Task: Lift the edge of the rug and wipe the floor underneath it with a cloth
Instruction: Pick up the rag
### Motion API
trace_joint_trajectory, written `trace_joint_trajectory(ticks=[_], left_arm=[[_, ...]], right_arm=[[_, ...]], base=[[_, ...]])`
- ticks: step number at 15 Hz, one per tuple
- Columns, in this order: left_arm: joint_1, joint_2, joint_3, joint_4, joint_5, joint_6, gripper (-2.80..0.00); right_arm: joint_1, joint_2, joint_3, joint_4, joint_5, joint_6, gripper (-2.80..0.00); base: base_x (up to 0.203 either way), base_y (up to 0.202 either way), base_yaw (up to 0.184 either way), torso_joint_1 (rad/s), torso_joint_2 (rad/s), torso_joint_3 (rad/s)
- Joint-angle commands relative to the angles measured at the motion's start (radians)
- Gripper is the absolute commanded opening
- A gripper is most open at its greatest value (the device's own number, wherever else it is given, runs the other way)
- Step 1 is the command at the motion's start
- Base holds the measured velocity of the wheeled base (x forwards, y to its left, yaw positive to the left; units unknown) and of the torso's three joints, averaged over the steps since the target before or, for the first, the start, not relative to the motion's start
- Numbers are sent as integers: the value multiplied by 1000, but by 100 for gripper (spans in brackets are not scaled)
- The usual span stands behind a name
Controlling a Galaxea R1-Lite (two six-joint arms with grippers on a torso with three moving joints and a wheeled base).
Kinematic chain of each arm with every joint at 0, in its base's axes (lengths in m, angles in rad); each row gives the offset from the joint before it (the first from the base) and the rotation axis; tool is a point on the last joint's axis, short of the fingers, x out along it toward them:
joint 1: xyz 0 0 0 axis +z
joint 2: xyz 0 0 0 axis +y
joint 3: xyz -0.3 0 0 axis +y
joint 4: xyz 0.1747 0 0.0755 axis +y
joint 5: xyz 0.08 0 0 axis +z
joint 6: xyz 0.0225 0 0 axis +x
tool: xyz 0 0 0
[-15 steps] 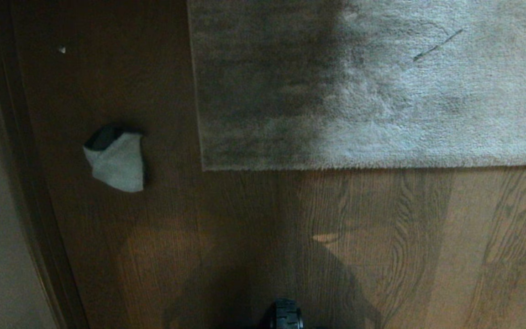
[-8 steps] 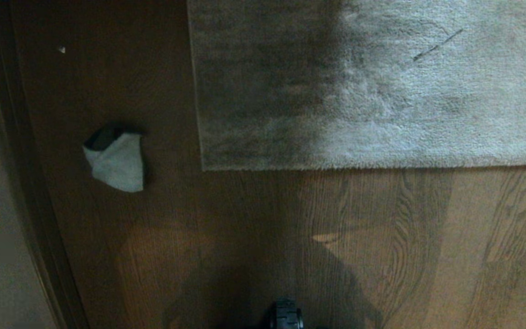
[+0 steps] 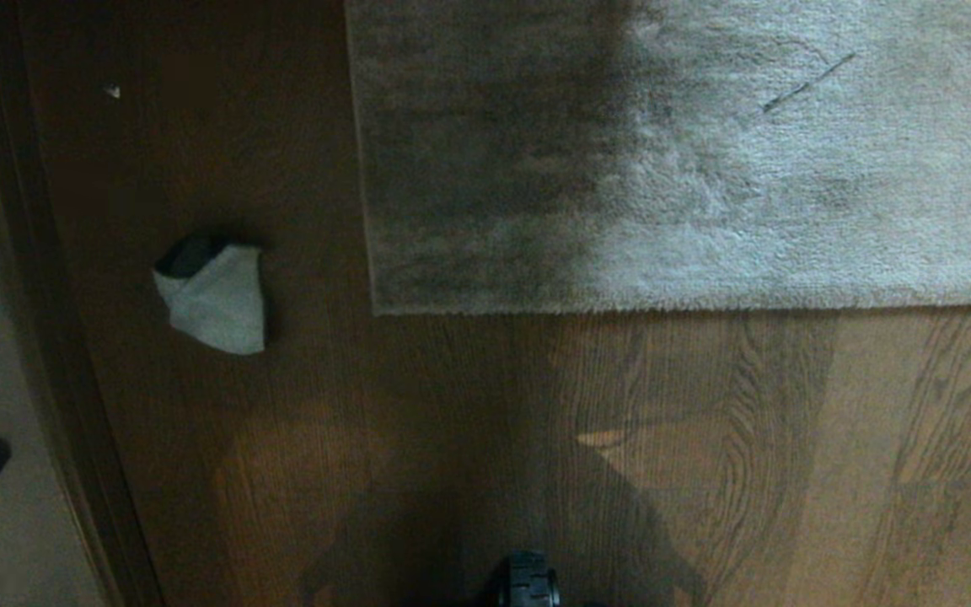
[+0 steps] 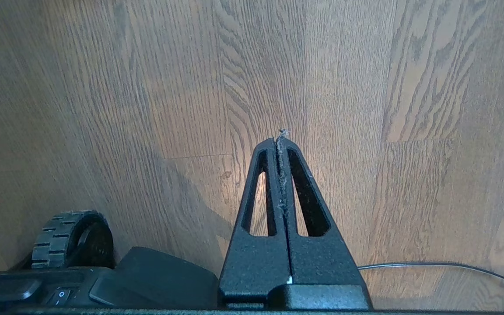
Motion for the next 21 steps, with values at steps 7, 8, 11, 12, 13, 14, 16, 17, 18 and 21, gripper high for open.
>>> trace_joint_trajectory(ticks=[7, 8, 11, 12, 13, 14, 16, 17, 18, 21], left_arm=[[32, 147, -114, -2, 0, 6, -280], [32, 167, -129, -3, 1, 5, -280], [32, 214, -173, -4, -1, 5, -280], [31, 234, -181, -4, -4, 5, -280], [30, 258, -185, -22, -6, 4, -280], [29, 288, -184, -66, -6, 4, -280], [27, 381, -179, -178, -8, 2, -280], [23, 433, -181, -235, -14, 0, -280], [19, 476, -188, -282, -28, -2, -280], [-7, 550, -241, -327, -57, -2, -280]], right_arm=[[0, 0, 0, 0, 0, 0, -280], [0, 0, 0, 0, 0, 0, -280], [0, 0, 0, 0, -1, 0, -280], [0, 0, 0, 0, 0, 0, -280], [0, 0, 0, 0, 0, 0, -280], [0, 0, 0, 0, 0, 0, -280], [0, 0, 0, -1, 0, 0, -280], [0, 0, 0, 0, 0, 0, -280], [0, 0, 0, 0, 0, 0, -280], [0, 0, 0, 0, 0, 0, -280]], base=[[0, 0, 0, 0, 0, 0], [0, 0, 0, 0, 0, 0], [0, 0, 0, 0, 0, 0], [0, 0, 0, 0, 0, 0], [0, 0, 0, 0, 0, 0], [0, 0, 0, 0, 0, 0], [0, 0, 0, 0, 0, 0], [0, 0, 0, 0, 0, 0], [0, 0, 0, 0, 0, 0], [0, 0, 0, 0, 0, 0]])
